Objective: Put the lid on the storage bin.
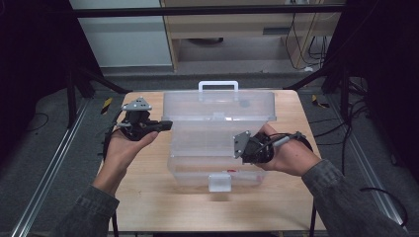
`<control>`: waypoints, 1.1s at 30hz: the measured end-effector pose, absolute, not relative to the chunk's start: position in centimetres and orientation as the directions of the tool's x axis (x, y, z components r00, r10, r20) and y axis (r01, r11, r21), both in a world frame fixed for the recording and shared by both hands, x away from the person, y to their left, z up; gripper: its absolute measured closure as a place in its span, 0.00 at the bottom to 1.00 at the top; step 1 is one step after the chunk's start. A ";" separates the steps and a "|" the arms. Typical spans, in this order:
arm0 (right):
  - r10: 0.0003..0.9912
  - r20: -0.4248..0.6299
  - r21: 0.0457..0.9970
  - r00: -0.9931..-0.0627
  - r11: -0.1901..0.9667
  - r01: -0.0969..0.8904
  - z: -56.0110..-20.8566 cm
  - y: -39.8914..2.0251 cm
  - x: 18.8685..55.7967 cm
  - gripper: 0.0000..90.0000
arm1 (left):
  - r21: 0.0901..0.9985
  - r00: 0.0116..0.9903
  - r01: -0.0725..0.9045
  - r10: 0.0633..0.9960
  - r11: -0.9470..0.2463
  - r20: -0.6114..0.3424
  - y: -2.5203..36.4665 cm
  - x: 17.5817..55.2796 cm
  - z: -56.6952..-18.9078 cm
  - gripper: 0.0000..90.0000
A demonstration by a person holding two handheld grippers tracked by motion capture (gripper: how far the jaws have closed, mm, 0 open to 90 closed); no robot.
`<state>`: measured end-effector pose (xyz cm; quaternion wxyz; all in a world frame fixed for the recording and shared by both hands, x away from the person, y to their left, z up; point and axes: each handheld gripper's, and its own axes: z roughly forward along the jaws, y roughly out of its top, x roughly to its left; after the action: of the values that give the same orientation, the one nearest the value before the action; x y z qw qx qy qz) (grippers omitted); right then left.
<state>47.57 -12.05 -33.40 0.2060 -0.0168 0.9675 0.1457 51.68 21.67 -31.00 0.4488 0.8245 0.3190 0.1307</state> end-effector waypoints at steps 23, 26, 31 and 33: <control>0.122 -0.395 0.360 -0.911 0.933 -0.032 -34.5 -13.5 46.5 0.73 | 0.811 0.767 0.430 0.634 -0.396 -0.097 22.1 50.4 -32.0 0.99; 0.149 -0.402 0.375 -0.903 0.927 -0.014 -34.6 -13.9 46.1 0.67 | 0.811 0.770 0.430 0.630 -0.397 -0.099 22.1 50.2 -32.2 0.99; 0.208 -0.422 0.421 -0.882 0.907 0.012 -34.8 -15.2 45.1 0.50 | 0.808 0.773 0.433 0.626 -0.400 -0.104 22.2 49.6 -32.8 0.99; 0.245 -0.420 0.441 -0.874 0.897 0.039 -34.9 -15.7 44.6 0.46 | 0.808 0.774 0.435 0.624 -0.399 -0.109 22.3 49.4 -33.1 0.99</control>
<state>44.62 -15.71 -34.87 0.2398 0.0751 0.9438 0.2146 49.41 22.29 -33.08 0.4460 0.8295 0.3189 0.1059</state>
